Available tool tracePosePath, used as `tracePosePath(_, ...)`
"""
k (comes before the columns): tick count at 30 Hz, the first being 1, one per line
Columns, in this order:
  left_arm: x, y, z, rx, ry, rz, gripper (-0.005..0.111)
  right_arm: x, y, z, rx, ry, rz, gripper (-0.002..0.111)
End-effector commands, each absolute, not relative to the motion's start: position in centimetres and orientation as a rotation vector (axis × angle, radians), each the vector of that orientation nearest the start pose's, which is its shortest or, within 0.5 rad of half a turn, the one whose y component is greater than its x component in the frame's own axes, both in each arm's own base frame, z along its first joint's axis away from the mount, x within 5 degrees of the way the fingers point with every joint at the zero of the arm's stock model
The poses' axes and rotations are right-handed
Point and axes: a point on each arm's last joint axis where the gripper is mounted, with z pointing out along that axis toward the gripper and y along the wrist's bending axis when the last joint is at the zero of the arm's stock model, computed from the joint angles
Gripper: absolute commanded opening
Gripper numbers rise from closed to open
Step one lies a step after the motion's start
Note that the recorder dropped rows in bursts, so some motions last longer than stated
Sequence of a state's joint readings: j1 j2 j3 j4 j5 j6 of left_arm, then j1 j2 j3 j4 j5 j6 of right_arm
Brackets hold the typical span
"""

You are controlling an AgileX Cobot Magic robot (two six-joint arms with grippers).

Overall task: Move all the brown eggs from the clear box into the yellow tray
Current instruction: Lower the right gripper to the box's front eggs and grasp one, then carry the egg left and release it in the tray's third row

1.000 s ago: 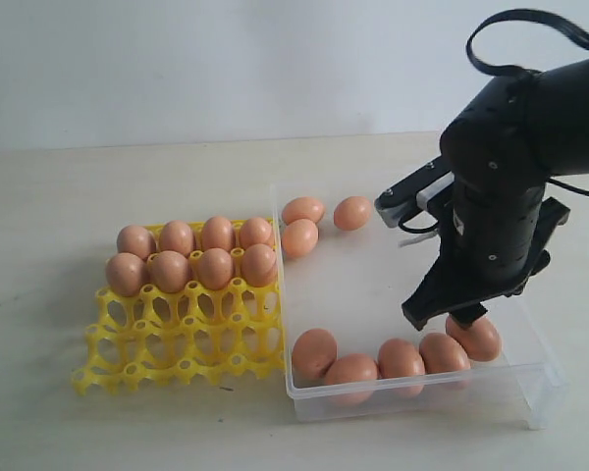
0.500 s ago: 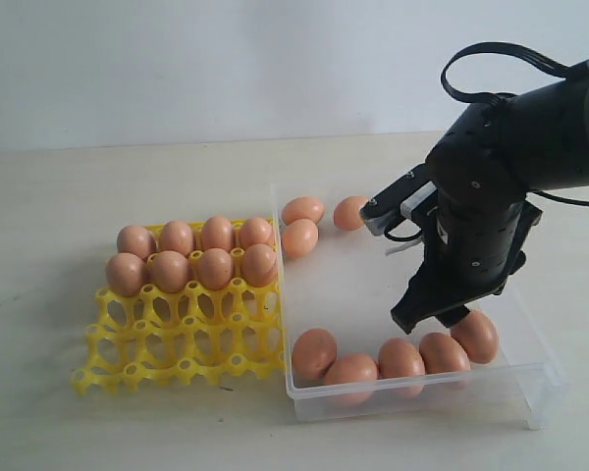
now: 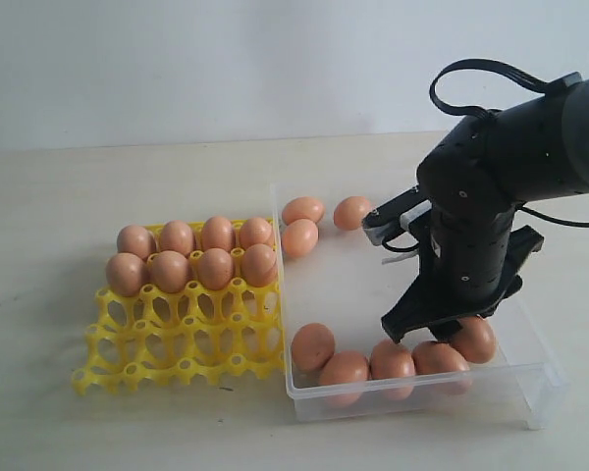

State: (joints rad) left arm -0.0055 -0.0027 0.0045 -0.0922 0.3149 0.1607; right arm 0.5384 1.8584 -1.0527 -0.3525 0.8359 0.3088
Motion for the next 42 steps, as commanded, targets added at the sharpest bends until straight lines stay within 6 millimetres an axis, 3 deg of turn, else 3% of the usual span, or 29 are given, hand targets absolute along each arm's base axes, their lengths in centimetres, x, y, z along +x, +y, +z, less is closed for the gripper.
tracePosePath(1, 5.4, -0.3, 18.5, 0.089, 1.791, 0.011, 0.0, 29.0, 14.6, 14.3, -0.668, 2.933, -0.338, 0.052)
tracePosePath(8, 5.4, -0.3, 18.5, 0.089, 1.791, 0.011, 0.0, 29.2, 14.7, 13.1, -0.682, 2.952, -0.348, 0.048)
tracePosePath(9, 5.4, -0.3, 18.5, 0.089, 1.791, 0.011, 0.0, 29.2, 14.6, 13.0, -0.689, 2.949, -0.355, 0.041)
tracePosePath(12, 5.4, -0.3, 18.5, 0.089, 1.791, 0.011, 0.0, 29.4, 14.4, 14.5, -0.723, 2.873, -0.373, 0.0)
tracePosePath(18, 5.4, -0.3, 18.5, 0.089, 1.791, 0.011, 0.0, 30.2, 16.3, 20.1, -0.676, 2.534, -0.027, 0.0)
tracePosePath(20, 5.4, -0.3, 18.5, 0.089, 1.791, 0.011, 0.0, 30.2, 18.2, 21.5, -0.647, 2.383, 0.169, 0.0)
tracePosePath(23, 5.4, -0.3, 18.5, 0.089, 1.791, 0.011, 0.0, 30.0, 21.2, 22.5, -0.678, 2.181, 0.329, 0.0)
tracePosePath(30, 5.4, -0.3, 18.5, 0.091, 1.791, 0.013, 0.0, 29.4, 27.3, 20.3, -0.646, 1.907, 0.55, 0.0)
tracePosePath(36, 5.4, -0.3, 18.5, 0.089, 1.791, 0.011, 0.0, 28.6, 31.5, 17.6, -0.694, 1.807, 0.914, 0.0)
tracePosePath(42, 5.4, -0.3, 18.5, 0.089, 1.791, 0.011, 0.0, 29.3, 33.4, 15.0, -0.695, 1.837, 1.047, 0.0)
